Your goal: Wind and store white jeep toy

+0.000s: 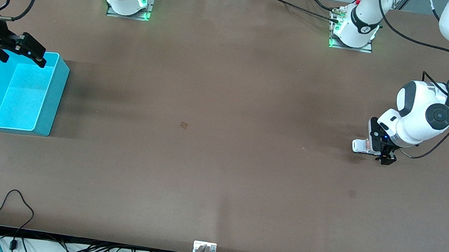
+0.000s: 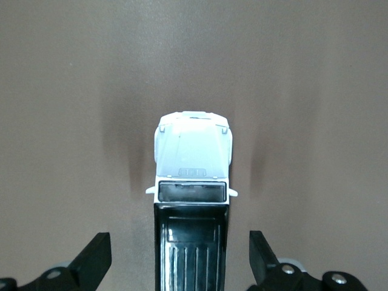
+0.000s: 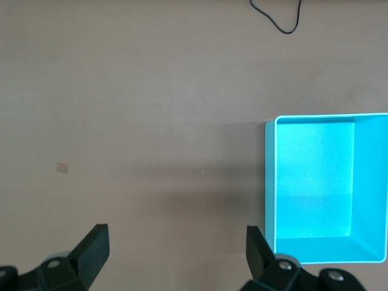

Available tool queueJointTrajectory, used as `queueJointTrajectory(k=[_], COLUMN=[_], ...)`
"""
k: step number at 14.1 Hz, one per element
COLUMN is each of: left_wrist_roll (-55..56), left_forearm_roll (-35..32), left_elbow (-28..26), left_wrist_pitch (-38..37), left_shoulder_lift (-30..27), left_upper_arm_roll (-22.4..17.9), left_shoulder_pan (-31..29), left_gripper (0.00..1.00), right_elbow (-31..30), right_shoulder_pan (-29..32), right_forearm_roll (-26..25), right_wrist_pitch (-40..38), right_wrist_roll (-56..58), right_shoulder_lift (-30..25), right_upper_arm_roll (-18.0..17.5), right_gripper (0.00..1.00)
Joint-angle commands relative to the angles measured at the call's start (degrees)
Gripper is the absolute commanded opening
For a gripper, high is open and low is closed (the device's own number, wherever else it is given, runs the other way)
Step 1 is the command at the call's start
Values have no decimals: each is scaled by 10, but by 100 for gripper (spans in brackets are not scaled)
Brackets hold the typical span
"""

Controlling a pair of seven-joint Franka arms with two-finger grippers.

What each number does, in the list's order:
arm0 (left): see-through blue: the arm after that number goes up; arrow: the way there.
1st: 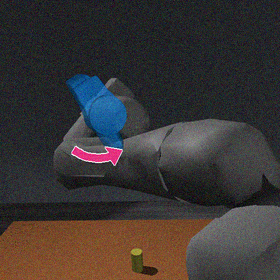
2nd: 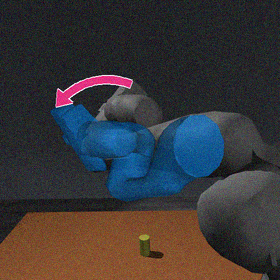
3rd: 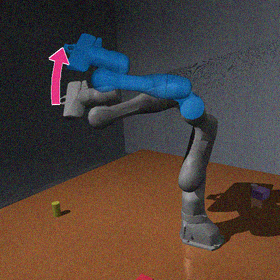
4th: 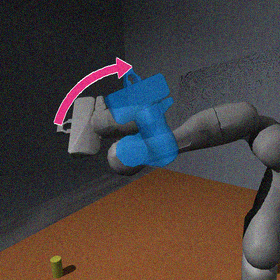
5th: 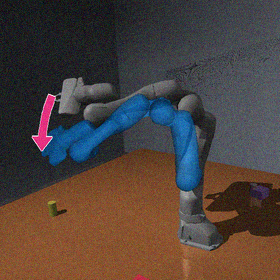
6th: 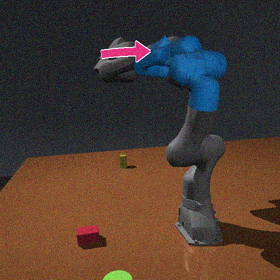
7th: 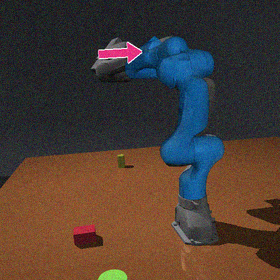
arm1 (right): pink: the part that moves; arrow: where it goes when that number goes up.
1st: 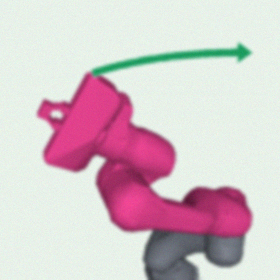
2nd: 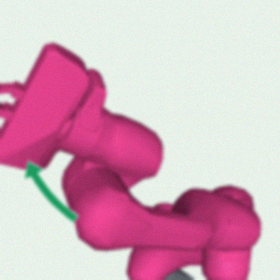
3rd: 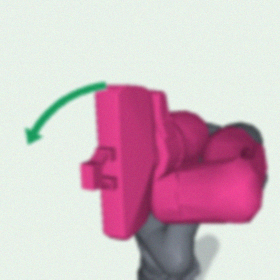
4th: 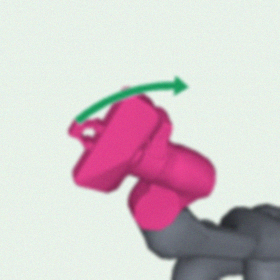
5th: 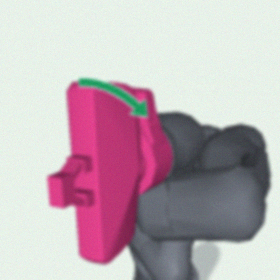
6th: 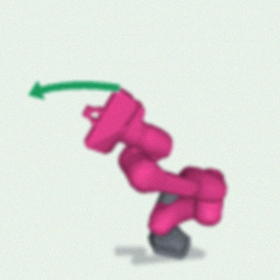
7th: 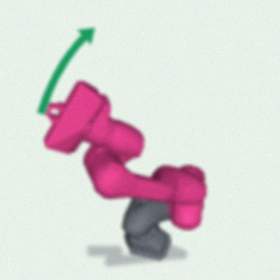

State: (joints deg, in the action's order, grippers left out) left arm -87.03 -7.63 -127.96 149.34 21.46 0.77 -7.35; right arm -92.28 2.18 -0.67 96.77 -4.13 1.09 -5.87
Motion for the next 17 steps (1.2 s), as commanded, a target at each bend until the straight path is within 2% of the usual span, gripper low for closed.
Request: queueJointTrajectory(k=[1, 3, 5, 8, 10, 17], left_wrist_roll=[-12, -41, -45, -47, -47, -50], left_forearm_roll=[-7, -7, -7, -7, -7, -6], left_elbow=[-4, -5, -5, -5, -5, -1], left_wrist_pitch=[20, 23, 23, 23, 23, 16], left_shoulder_lift=[9, 8, 9, 10, 10, 24], left_upper_arm_roll=[3, 4, 4, 4, 4, 1], left_shoulder_pan=[-5, -5, -5, -5, -4, -6], left_gripper=[100, 76, 46, 17, 12, 13], right_elbow=[7, 7, 7, 6, 6, 9], right_shoulder_pan=[0, -1, -8, -21, -21, -17], right_forearm_roll=[8, 8, 8, 8, 8, 6], right_wrist_pitch=[-4, -4, -4, -4, -4, 0], right_wrist_roll=[-1, 0, -3, -2, -2, -3], right_shoulder_lift=[3, 5, 5, 17, 17, 16], right_upper_arm_roll=[-4, -4, -4, -4, -4, 0], right_gripper=[100, 100, 100, 100, 100, 100])
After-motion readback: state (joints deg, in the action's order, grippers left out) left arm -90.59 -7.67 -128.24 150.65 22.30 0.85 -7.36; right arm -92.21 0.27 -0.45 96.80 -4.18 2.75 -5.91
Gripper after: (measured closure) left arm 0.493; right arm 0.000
